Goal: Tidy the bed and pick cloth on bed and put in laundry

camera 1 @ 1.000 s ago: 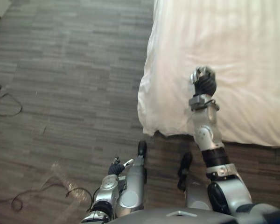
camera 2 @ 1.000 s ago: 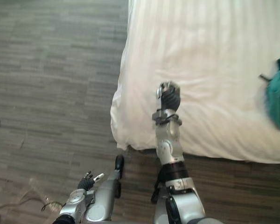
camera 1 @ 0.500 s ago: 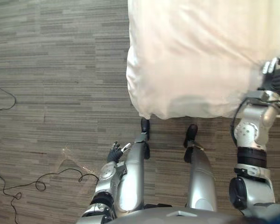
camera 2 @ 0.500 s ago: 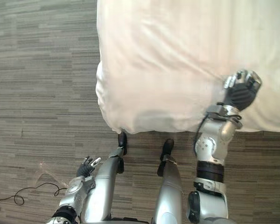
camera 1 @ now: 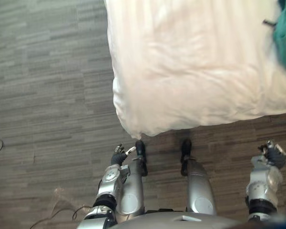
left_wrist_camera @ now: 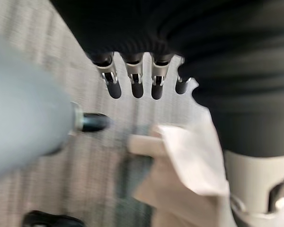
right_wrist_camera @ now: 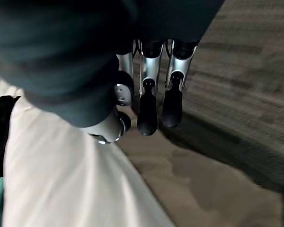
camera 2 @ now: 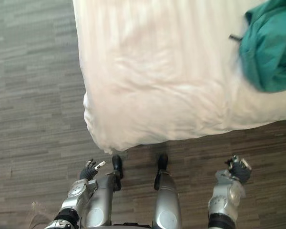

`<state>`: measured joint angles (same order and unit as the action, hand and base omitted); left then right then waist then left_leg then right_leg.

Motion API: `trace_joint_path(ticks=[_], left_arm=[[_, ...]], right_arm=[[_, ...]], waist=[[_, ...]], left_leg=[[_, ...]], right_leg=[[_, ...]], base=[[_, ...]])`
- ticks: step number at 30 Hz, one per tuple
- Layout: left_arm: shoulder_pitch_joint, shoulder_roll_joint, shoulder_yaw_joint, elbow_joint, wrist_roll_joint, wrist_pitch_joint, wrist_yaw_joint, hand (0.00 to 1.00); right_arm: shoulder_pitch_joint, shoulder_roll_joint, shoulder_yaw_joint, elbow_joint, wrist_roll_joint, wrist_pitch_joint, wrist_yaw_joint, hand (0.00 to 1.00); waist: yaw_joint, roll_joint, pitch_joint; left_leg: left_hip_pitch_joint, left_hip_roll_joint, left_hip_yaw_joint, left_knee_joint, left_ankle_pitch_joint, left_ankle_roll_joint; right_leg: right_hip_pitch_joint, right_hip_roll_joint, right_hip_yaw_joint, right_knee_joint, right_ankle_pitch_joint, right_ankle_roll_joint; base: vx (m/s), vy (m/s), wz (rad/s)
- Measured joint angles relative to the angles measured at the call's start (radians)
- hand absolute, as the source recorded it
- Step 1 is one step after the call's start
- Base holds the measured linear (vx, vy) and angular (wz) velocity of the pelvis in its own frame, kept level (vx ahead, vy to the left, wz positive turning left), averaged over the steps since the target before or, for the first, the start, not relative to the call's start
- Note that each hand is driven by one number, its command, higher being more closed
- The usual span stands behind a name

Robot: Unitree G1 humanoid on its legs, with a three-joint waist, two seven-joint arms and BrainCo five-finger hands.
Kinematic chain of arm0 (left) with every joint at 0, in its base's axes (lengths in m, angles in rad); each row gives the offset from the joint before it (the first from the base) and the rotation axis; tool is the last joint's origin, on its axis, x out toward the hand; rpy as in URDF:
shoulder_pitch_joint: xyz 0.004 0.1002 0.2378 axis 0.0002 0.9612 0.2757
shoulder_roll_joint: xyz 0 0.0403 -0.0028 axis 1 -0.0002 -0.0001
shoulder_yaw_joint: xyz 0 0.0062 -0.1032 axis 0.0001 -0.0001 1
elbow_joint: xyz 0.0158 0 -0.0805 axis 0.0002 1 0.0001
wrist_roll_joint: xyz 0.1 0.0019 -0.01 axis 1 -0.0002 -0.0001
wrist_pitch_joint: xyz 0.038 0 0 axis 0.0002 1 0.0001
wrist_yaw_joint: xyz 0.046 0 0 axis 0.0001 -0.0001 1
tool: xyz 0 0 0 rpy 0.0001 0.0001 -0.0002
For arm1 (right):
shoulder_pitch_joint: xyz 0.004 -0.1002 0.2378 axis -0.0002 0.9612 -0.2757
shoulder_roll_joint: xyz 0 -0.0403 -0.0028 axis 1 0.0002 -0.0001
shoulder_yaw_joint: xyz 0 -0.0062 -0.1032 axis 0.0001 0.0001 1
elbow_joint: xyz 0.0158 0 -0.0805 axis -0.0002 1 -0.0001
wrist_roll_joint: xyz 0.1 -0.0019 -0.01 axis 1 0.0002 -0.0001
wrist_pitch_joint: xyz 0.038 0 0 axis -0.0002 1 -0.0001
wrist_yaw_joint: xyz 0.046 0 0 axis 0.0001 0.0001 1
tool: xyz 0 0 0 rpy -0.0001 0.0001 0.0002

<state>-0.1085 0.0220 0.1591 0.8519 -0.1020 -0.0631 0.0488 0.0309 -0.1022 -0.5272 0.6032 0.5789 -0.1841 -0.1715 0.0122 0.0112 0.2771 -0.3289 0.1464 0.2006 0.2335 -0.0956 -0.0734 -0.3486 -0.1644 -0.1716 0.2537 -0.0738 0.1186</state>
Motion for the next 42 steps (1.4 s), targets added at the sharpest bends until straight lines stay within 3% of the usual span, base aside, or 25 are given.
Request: trace_joint_path(ticks=[4,7,12,16,20,26,28,29,30,31,32,34,36,37,38,39,40,41,42], left_arm=[[0.049,0.017,-0.003,0.04,0.086,0.011,0.0,0.0],[0.068,0.038,-0.025,0.04,0.117,0.016,-0.004,0.0],[0.108,0.044,-0.021,0.087,0.135,0.02,0.001,0.0],[0.13,0.029,-0.02,0.123,0.134,0.03,0.001,0.0],[0.121,0.027,-0.021,0.123,0.135,0.032,0.001,0.0],[0.099,0.029,-0.023,0.157,0.137,0.037,0.004,0.0],[0.091,0.03,-0.03,0.163,0.157,0.037,0.008,0.0],[0.088,0.023,-0.038,0.163,0.164,0.038,0.022,0.0],[0.089,0.019,-0.039,0.163,0.165,0.038,0.024,0.0],[0.095,0.007,-0.039,0.162,0.164,0.037,0.024,0.0],[0.094,0.005,-0.04,0.16,0.164,0.038,0.024,0.0],[0.103,0.014,-0.042,0.156,0.163,0.038,0.024,0.0],[0.11,0.031,-0.037,0.155,0.163,0.038,0.024,0.0],[0.109,0.035,-0.025,0.166,0.163,0.038,0.024,0.0],[0.119,0.032,-0.006,0.19,0.161,0.037,0.023,0.0],[0.12,0.027,0.009,0.194,0.16,0.041,0.023,0.0],[0.124,0.035,0.008,0.191,0.154,0.05,0.024,0.0],[0.138,0.048,0.0,0.192,0.15,0.051,0.023,0.0],[0.141,0.058,0.004,0.193,0.14,0.051,0.024,0.0]], right_arm=[[0.05,0.063,0.045,0.132,-0.11,0.063,0.028,0.0],[0.056,0.087,0.069,0.169,-0.161,0.085,0.034,0.0],[0.042,0.097,0.151,0.241,-0.271,0.106,0.036,0.0],[0.035,0.094,0.192,0.33,-0.329,0.127,0.051,0.0],[0.04,0.096,0.2,0.372,-0.331,0.139,0.059,0.0],[0.032,0.104,0.235,0.375,-0.362,0.148,0.059,0.0],[0.022,0.124,0.263,0.375,-0.366,0.148,0.056,0.0],[0.017,0.131,0.269,0.374,-0.367,0.147,0.055,0.0],[0.013,0.13,0.273,0.374,-0.367,0.146,0.055,0.0],[0.004,0.129,0.278,0.368,-0.368,0.146,0.053,0.0],[-0.006,0.125,0.276,0.356,-0.368,0.147,0.051,0.0],[0.012,0.119,0.279,0.369,-0.369,0.144,0.051,0.0],[0.013,0.116,0.283,0.398,-0.371,0.142,0.051,0.0],[0.011,0.115,0.3,0.404,-0.379,0.136,0.052,0.0],[-0.009,0.087,0.298,0.425,-0.405,0.137,0.052,0.0],[-0.019,0.084,0.287,0.43,-0.408,0.14,0.052,0.0],[-0.02,0.079,0.276,0.439,-0.41,0.142,0.051,0.0],[0.01,0.083,0.262,0.462,-0.427,0.147,0.05,0.0],[0.016,0.085,0.262,0.464,-0.429,0.147,0.05,0.0]], waist=[[0.0,0.0,-0.101],[-0.001,-0.001,-0.108],[0.006,-0.008,-0.131],[-0.001,-0.023,-0.174],[-0.023,-0.026,-0.188],[-0.027,-0.047,-0.198],[-0.029,-0.062,-0.185],[-0.023,-0.063,-0.177],[-0.021,-0.054,-0.173],[-0.015,-0.029,-0.156],[-0.025,-0.026,-0.149],[-0.025,-0.031,-0.148],[-0.026,-0.043,-0.151],[-0.024,-0.06,-0.155],[0.004,-0.012,-0.164],[-0.005,-0.01,-0.158],[-0.022,-0.008,-0.157],[-0.023,-0.023,-0.161],[-0.018,-0.034,-0.167]], left_leg=[[0.106,0.008,0.011,-0.056,0.005,-0.008],[0.128,0.015,0.015,-0.046,-0.003,-0.015],[0.133,0.043,-0.012,0.079,-0.088,-0.03],[0.139,0.009,-0.158,0.075,-0.106,-0.037],[0.185,-0.024,-0.15,0.016,-0.114,-0.03],[0.263,-0.074,-0.067,-0.073,-0.082,0.0],[0.248,-0.073,-0.029,-0.045,-0.095,0.008],[0.24,-0.067,-0.008,-0.032,-0.106,0.029],[0.241,-0.055,0.003,-0.041,-0.107,0.039],[0.249,-0.018,0.051,-0.047,-0.105,0.048],[0.261,0.003,0.089,-0.043,-0.097,0.037],[0.306,0.01,0.124,-0.049,-0.096,0.035],[0.329,-0.012,0.172,-0.038,-0.103,0.025],[0.312,-0.035,0.162,-0.047,-0.122,0.043],[0.298,-0.022,0.158,-0.092,-0.1,0.056],[0.3,-0.011,0.201,-0.091,-0.086,0.045],[0.306,-0.01,0.219,-0.09,-0.081,0.042],[0.32,-0.014,0.259,-0.078,-0.082,0.036],[0.318,-0.018,0.266,-0.071,-0.085,0.031]], right_leg=[[0.101,0.011,-0.006,-0.054,0.0,0.0],[0.129,0.019,-0.001,-0.063,0.0,0.001],[0.132,0.061,0.089,-0.077,0.002,-0.007],[0.148,0.068,0.156,-0.179,0.065,-0.001],[0.181,0.046,0.167,-0.226,0.123,0.03],[0.181,0.008,0.224,-0.254,0.161,0.03],[0.161,0.01,0.21,-0.262,0.196,-0.006],[0.137,0.025,0.185,-0.269,0.281,-0.038],[0.139,0.039,0.183,-0.289,0.315,-0.063],[0.142,0.062,0.169,-0.303,0.332,-0.112],[0.1,0.07,0.089,-0.079,0.162,-0.11],[0.116,0.062,0.01,0.09,0.018,-0.127],[0.131,0.058,-0.05,0.07,-0.01,-0.138],[0.135,0.069,-0.041,0.004,0.011,-0.125],[0.145,0.107,-0.001,-0.105,0.07,-0.121],[0.129,0.096,-0.043,-0.023,0.025,-0.148],[0.124,0.05,-0.112,0.145,-0.081,-0.148],[0.165,0.03,-0.14,0.121,-0.118,-0.109],[0.187,0.05,-0.13,0.063,-0.121,-0.106]], base=[[0.06,-0.015,-0.04],[-0.01,0.0,-0.11],[-0.03,0.026,-0.55],[0.03,0.036,-0.48],[0.02,0.08,-0.16],[-0.04,0.079,-0.36],[-0.1,0.045,-0.66],[-0.11,0.053,-0.82],[-0.11,0.046,-1.02],[-0.12,0.01,-0.91],[-0.11,0.002,-0.87],[-0.02,-0.009,-0.69],[0.0,-0.013,-0.93],[-0.12,0.002,-1.51],[-0.13,0.001,-1.48],[-0.09,-0.03,-1.22],[0.05,-0.074,-0.84],[0.05,-0.144,-0.96],[0.05,-0.144,-0.95]])
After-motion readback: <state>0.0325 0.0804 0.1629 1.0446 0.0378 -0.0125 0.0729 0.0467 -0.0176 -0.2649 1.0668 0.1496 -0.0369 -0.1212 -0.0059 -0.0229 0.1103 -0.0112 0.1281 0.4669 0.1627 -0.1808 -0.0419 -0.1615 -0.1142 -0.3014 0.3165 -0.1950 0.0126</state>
